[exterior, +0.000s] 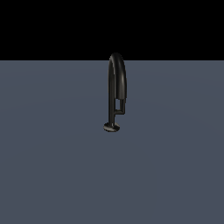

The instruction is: Turn on the faucet by rotating a designated handle.

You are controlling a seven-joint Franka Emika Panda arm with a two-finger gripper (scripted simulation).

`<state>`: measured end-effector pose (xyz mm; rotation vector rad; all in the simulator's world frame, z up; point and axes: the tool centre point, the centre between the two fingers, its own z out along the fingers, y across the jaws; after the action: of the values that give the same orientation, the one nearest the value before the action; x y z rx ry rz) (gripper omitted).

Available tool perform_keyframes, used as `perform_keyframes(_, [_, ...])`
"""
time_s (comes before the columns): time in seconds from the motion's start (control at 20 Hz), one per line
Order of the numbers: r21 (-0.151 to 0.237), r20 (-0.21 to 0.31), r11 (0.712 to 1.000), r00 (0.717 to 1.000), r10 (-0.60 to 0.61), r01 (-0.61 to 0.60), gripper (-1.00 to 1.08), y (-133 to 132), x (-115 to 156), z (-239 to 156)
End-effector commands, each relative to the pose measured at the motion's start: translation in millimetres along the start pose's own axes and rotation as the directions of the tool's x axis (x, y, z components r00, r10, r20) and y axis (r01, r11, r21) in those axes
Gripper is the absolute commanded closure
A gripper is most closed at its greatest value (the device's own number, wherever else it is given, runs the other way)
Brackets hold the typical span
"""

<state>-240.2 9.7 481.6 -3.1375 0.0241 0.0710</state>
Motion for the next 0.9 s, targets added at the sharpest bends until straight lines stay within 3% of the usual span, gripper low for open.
perform_keyframes(0.0, [0.014, 0.017, 1.0, 1.0, 0.015, -0.015, 1.08, -0.6, 6.9, 0.9])
perform_keyframes(0.45, [0.092, 0.122, 0.99, 0.988, 0.096, -0.107, 1.08, -2.5, 47.5, 7.3])
perform_keyframes(0.85, [0.167, 0.246, 0.961, 0.953, 0.174, -0.219, 1.08, -1.3, 92.6, 19.3])
